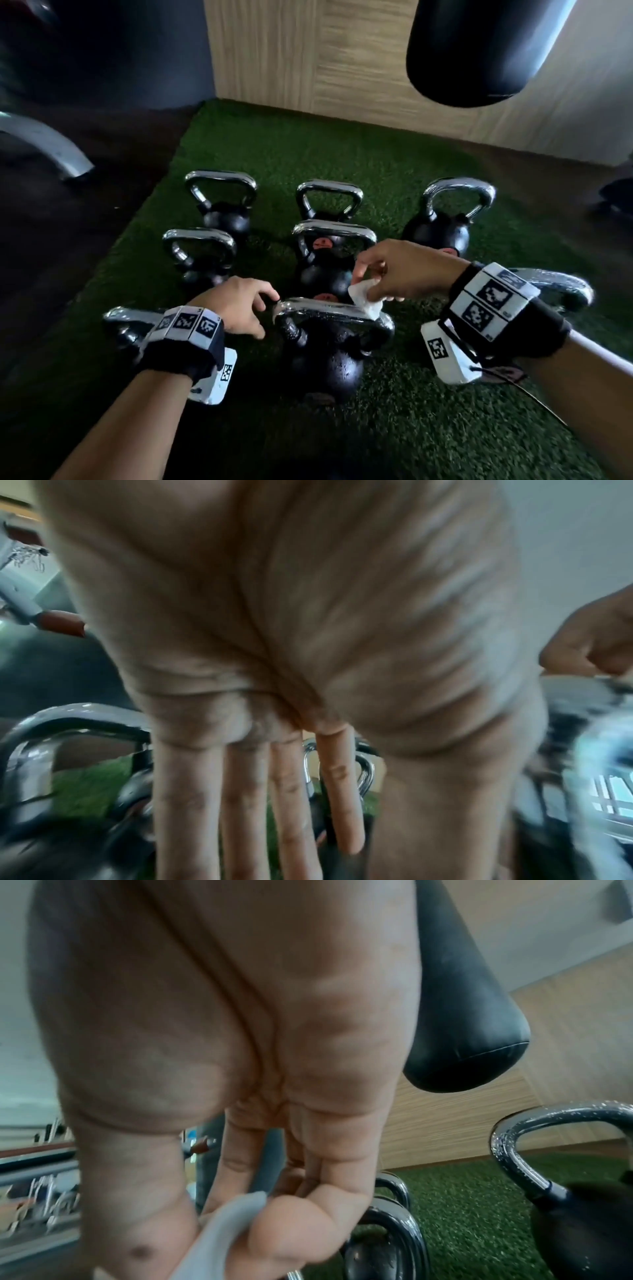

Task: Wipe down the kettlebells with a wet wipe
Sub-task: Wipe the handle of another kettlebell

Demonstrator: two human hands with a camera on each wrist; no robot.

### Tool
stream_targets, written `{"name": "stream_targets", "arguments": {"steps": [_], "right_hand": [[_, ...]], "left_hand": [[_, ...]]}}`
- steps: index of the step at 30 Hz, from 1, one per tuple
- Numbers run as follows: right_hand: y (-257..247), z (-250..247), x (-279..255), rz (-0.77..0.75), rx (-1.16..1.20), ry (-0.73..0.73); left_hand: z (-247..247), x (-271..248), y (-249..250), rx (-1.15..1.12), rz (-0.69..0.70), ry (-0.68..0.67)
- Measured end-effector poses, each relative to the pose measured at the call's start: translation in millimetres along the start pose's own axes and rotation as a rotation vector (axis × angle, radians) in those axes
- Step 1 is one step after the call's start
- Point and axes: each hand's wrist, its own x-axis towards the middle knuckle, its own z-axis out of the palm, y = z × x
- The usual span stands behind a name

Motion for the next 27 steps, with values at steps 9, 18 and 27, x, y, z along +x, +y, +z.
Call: {"name": "stream_targets", "arguments": {"steps": [9, 18, 27], "right_hand": [[-15, 16, -1, -0.067, -0.061, 0.122], [-27, 34, -8, -0.074, -0.139, 0.185], [-21, 51, -26, -0.053, -0.032, 0.297]], "left_hand": [[74, -33, -1, -0.029, -0.187, 0.043], [84, -37, 13, -0.105, -0.24, 0.062], [92, -18, 21, -0.114, -0.11, 0.069]]}}
